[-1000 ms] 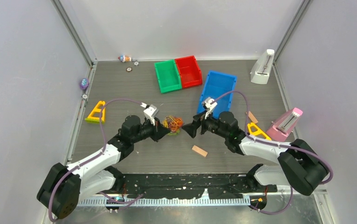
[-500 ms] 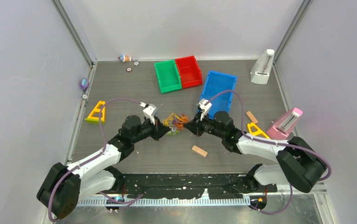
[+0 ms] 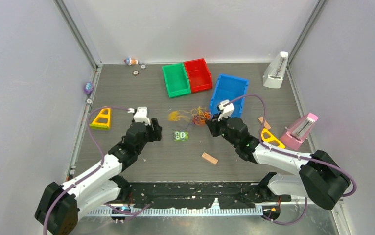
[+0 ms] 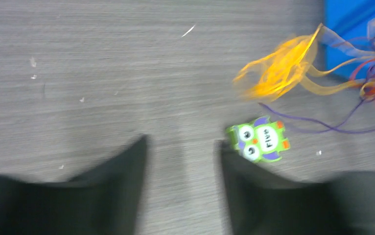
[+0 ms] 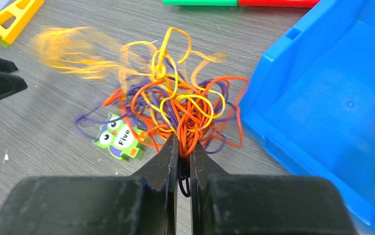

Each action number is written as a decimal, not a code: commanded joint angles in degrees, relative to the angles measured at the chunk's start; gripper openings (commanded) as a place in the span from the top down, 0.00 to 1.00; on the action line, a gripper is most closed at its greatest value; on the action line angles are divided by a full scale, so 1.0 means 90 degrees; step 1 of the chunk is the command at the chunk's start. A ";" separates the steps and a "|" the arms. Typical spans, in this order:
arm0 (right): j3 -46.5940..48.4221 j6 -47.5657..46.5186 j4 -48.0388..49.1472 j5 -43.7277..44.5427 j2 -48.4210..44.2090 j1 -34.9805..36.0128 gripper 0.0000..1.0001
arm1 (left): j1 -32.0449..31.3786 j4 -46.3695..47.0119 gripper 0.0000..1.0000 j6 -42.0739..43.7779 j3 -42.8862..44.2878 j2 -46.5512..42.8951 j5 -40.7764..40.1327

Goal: Untangle the cables

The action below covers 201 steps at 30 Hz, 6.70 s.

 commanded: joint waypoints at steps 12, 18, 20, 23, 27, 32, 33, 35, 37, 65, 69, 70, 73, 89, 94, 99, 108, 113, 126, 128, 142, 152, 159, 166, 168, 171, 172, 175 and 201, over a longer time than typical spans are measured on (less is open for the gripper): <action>0.0217 -0.0312 0.1418 -0.3716 0.0585 -0.0124 0.91 | 0.0084 0.2044 0.03 0.0713 -0.0296 0.0283 0.4165; 0.0359 -0.0272 0.1549 -0.4417 0.0821 -0.0044 0.91 | -0.0008 0.2276 0.08 0.0558 0.0042 0.1085 0.4870; 0.0385 -0.0275 0.1624 -0.4628 0.0871 0.0009 0.91 | -0.0024 0.2174 0.17 0.0497 0.0219 0.1338 0.4975; 0.0405 -0.0328 0.1623 -0.4785 0.0904 0.0080 0.88 | -0.0028 0.2052 0.49 0.0423 0.0401 0.1565 0.5033; 0.0440 -0.0408 0.1475 -0.4625 0.0892 0.0102 0.55 | -0.0021 0.2072 1.00 0.0419 0.0380 0.1478 0.4964; 0.0227 -0.0475 0.1342 -0.3622 0.0582 0.0101 0.25 | -0.0028 0.2231 1.00 0.0447 0.0165 0.1165 0.4888; 0.0202 -0.0488 0.1338 -0.3427 0.0512 0.0101 0.25 | -0.0028 0.2269 1.00 0.0456 0.0122 0.1116 0.4919; 0.0157 -0.0508 0.1352 -0.3356 0.0489 0.0101 0.27 | -0.0023 0.2350 1.00 0.0468 0.0087 0.1045 0.5064; 0.0247 -0.0492 0.1342 -0.3442 0.0576 0.0095 0.33 | -0.0026 0.2609 1.00 0.0439 0.0023 0.1035 0.5464; 0.0266 0.0544 -0.1074 0.3622 -0.0324 0.0014 0.95 | 0.0110 -0.0737 1.00 -0.0697 -0.0366 -0.0884 -0.2615; 0.0107 0.0933 -0.1251 0.4526 -0.0616 0.0014 0.95 | 0.0116 -0.0987 1.00 -0.0949 -0.0336 -0.0922 -0.2993; 0.0045 0.1022 -0.1283 0.4719 -0.0674 0.0014 0.95 | 0.0116 -0.0989 1.00 -0.0947 -0.0329 -0.0922 -0.2966; -0.0174 0.0667 -0.0774 0.4132 -0.0899 0.0014 0.95 | 0.0118 -0.0543 1.00 -0.0406 -0.0376 -0.0957 -0.2145; -0.0518 -0.0753 0.1624 -0.2392 -0.0433 0.0023 0.11 | 0.0109 0.1796 1.00 0.0893 -0.0430 -0.0178 0.3593; -0.0164 -0.0687 0.1590 -0.3339 0.0101 0.0032 0.09 | 0.0033 0.2334 1.00 0.0908 -0.0537 -0.0136 0.4547; 0.0079 -0.0621 0.1626 -0.4021 0.0513 0.0088 0.08 | 0.0015 0.2690 1.00 0.0880 -0.0627 -0.0161 0.5005; 0.0291 -0.0610 0.1213 -0.3434 0.0540 0.0170 0.78 | -0.0033 0.2413 1.00 0.0927 -0.0500 -0.0063 0.4734; 0.0161 -0.0605 0.0869 -0.1964 0.0227 0.0170 0.95 | -0.0024 0.1034 1.00 0.0874 -0.0276 -0.0297 0.1979; -0.0443 0.0018 0.0160 0.2805 -0.0995 0.0165 0.95 | -0.0021 -0.0529 1.00 -0.0084 -0.0250 -0.0789 -0.2011; -0.0540 -0.0040 0.0343 0.2654 -0.1048 0.0169 0.95 | -0.0019 -0.0552 1.00 -0.0174 -0.0244 -0.0818 -0.2129; -0.0256 -0.0649 0.1065 -0.1012 -0.0403 0.0169 0.95 | -0.0025 0.0739 0.29 0.0875 -0.0503 -0.0876 0.1254; -0.0305 -0.0694 0.1282 -0.1913 -0.0420 0.0167 0.95 | -0.0056 0.1418 0.21 0.1074 -0.0334 -0.0121 0.3033; -0.0157 -0.0670 0.1330 -0.2369 -0.0141 0.0170 0.94 | -0.0083 0.1430 0.32 0.1102 -0.0231 -0.0028 0.3152; 0.0041 -0.0645 0.1223 -0.2583 0.0119 0.0170 0.94 | -0.0091 0.1791 0.31 0.1141 -0.0724 -0.0836 0.2942; 0.0058 -0.0637 0.1216 -0.2668 0.0166 0.0170 0.94 | -0.0089 0.2089 0.31 0.1196 -0.0839 -0.0890 0.3296; 0.0064 -0.0663 0.1216 -0.2767 0.0188 0.0167 0.94 | -0.0182 0.2393 0.31 0.1290 -0.0861 -0.0754 0.3880; 0.0049 -0.0675 0.1250 -0.2803 0.0211 0.0162 0.94 | -0.0256 0.2376 0.31 0.1355 -0.0831 -0.0692 0.3868; 0.0043 -0.0685 0.1354 -0.3192 0.0295 0.0178 0.93 | -0.0570 0.2276 0.30 0.1537 -0.0721 -0.0550 0.3445; 0.0738 -0.0897 0.0133 -0.1318 0.1081 0.0331 0.01 | -0.0860 0.0549 1.00 0.1144 -0.0015 0.0093 -0.0644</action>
